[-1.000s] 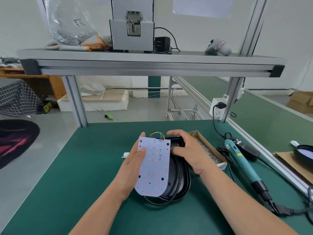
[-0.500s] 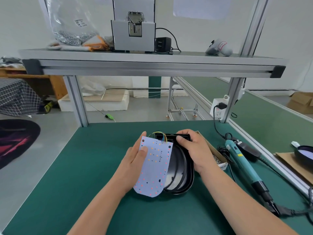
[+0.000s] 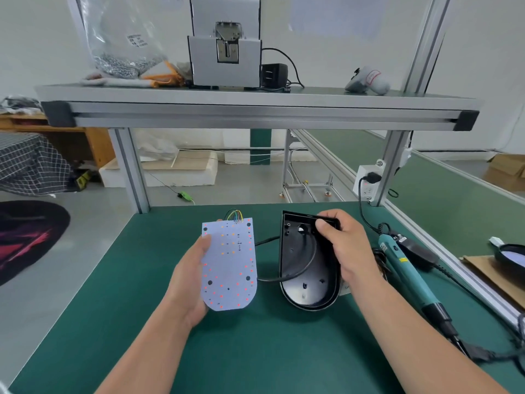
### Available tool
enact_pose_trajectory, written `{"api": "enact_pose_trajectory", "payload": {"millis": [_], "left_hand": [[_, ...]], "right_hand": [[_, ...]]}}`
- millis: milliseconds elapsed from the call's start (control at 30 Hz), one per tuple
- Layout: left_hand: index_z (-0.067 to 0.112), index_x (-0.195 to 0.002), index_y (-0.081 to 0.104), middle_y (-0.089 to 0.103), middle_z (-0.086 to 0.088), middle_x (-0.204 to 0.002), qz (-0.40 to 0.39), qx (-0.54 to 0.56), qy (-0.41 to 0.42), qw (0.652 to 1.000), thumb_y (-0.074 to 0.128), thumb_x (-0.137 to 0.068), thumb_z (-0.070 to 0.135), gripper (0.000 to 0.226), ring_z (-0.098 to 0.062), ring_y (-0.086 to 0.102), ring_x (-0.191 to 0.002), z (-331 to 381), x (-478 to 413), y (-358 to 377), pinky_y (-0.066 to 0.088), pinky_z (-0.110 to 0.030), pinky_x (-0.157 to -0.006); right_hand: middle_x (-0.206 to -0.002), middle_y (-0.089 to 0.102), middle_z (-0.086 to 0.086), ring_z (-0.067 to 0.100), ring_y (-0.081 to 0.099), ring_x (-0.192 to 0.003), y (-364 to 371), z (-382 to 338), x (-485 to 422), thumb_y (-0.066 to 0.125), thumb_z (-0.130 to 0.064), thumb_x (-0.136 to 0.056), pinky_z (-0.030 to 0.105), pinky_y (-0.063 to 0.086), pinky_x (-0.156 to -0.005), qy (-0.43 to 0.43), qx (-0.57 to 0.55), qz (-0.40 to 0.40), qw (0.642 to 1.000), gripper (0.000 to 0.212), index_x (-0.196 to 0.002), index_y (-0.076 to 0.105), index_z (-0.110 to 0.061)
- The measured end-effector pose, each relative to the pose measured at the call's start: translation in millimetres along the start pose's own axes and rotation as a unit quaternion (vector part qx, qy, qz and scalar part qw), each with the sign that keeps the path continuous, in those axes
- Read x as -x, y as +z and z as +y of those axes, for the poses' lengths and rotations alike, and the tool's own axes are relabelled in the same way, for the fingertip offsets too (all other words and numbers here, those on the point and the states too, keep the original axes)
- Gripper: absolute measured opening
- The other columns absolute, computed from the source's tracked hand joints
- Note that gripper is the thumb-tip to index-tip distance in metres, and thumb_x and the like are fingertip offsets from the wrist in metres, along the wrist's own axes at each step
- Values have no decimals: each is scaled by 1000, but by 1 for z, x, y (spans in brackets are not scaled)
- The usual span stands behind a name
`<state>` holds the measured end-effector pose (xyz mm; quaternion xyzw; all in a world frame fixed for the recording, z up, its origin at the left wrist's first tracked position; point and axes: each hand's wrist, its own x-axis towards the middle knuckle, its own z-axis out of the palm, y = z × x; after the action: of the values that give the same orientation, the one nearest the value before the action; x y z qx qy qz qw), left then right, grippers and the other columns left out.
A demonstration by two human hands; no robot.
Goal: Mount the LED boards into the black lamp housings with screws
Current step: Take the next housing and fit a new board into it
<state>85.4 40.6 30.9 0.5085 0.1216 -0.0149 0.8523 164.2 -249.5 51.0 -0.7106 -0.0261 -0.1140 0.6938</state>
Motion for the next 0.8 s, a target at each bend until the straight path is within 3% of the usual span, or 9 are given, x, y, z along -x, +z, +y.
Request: {"api": "enact_pose_trajectory", "payload": {"millis": [100, 300, 400, 533, 667, 800], "left_hand": [[20, -131, 73, 77, -7, -129, 21, 38, 3, 999, 51, -106, 46, 42, -33, 76, -112, 1, -4, -3, 60, -49, -85], [16, -130, 71, 78, -7, -126, 46, 53, 26, 997, 52, -105, 40, 40, -32, 76, -110, 1, -5, -5, 58, -51, -92], [14, -131, 70, 77, -9, -128, 11, 55, 14, 998, 48, -108, 38, 41, -30, 77, -111, -3, -3, 3, 56, -49, -90], [13, -138, 69, 69, -11, -141, -67, 26, 19, 997, 50, -108, 36, 42, -29, 68, -129, -11, 0, 12, 48, -55, -108], [21, -141, 68, 64, -9, -149, -163, -36, 36, 985, 58, -101, 46, 49, -29, 60, -139, -16, 8, 19, 43, -54, -113], [24, -139, 69, 67, -10, -145, -178, -108, 66, 976, 54, -103, 44, 44, -30, 61, -137, -20, 12, 25, 47, -51, -113]], "right_hand": [[-96, 78, 1, 17, 72, -84, -7, 1, -5, 73, -18, -97, 36, 58, -77, -9, 12, 44, 999, 13, -96, 75, -32], [-105, 77, 2, 27, 73, -92, -13, 1, -6, 71, -19, -97, 49, 63, -85, -7, -8, 95, 995, 21, -97, 74, -40], [-108, 75, 0, 32, 71, -103, -1, 1, 0, 70, -19, -98, 51, 62, -90, -16, 6, 70, 997, 20, -99, 73, -39], [-105, 76, -4, 27, 72, -102, 17, 2, 13, 68, -17, -99, 44, 63, -86, -23, -1, 40, 999, 22, -102, 74, -38], [-105, 76, -1, 18, 70, -96, 32, 6, 21, 66, -10, -99, 37, 57, -87, -23, -34, 25, 999, 25, -101, 74, -34], [-109, 76, 2, 17, 70, -97, 38, 5, 21, 62, -5, -100, 39, 55, -92, -3, -79, 31, 996, 28, -101, 75, -30]]}}
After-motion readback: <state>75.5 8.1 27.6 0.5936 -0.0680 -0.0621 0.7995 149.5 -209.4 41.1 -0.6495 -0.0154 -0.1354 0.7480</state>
